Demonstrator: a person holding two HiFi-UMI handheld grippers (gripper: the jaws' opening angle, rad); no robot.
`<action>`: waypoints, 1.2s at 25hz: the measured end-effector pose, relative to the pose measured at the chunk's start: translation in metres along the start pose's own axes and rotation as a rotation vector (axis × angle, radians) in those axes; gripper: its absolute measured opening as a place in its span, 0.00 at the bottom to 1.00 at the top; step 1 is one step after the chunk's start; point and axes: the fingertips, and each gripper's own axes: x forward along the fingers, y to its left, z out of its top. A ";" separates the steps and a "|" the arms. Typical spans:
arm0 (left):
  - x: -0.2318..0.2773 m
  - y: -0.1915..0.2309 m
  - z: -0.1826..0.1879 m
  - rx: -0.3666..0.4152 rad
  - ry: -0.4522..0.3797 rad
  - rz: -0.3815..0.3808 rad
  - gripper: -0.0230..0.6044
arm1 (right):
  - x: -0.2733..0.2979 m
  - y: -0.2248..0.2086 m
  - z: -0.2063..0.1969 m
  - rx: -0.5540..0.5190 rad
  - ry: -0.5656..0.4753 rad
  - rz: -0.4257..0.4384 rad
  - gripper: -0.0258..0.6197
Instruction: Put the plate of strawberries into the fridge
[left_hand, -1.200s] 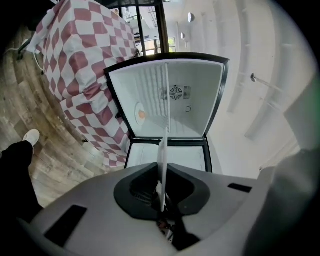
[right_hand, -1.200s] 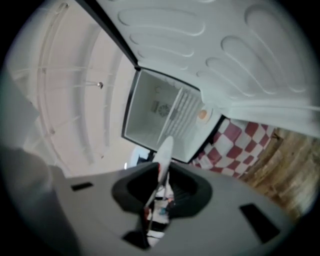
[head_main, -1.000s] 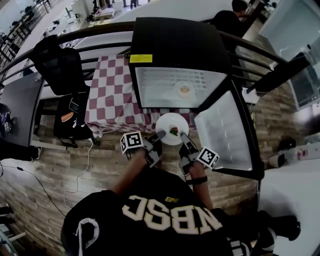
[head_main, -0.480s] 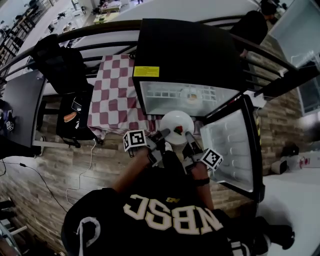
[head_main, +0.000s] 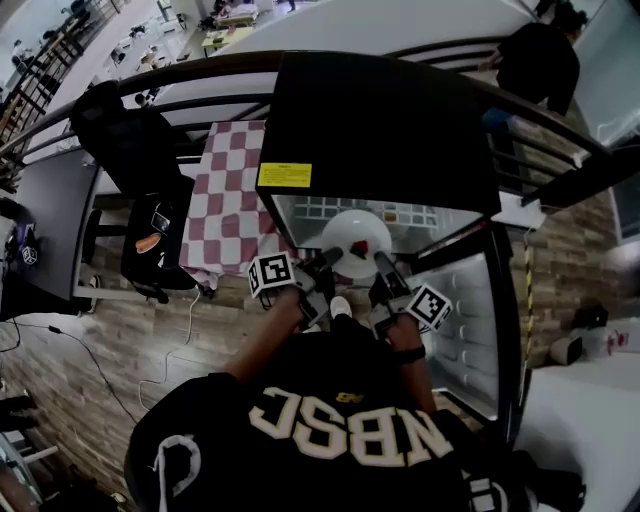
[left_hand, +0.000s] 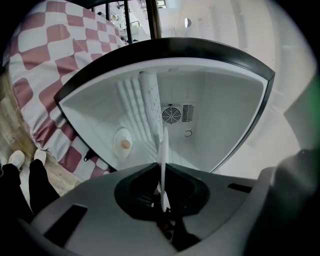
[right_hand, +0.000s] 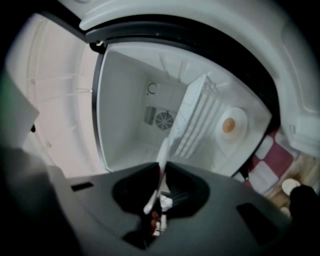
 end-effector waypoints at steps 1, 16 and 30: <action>0.003 0.000 0.005 -0.002 -0.009 0.000 0.09 | 0.005 0.001 0.004 -0.002 -0.001 0.005 0.13; 0.039 0.000 0.036 -0.051 -0.044 0.016 0.09 | 0.044 0.001 0.039 0.000 0.001 0.053 0.13; 0.054 0.001 0.043 -0.057 -0.073 0.018 0.09 | 0.051 -0.003 0.049 0.024 -0.009 0.015 0.13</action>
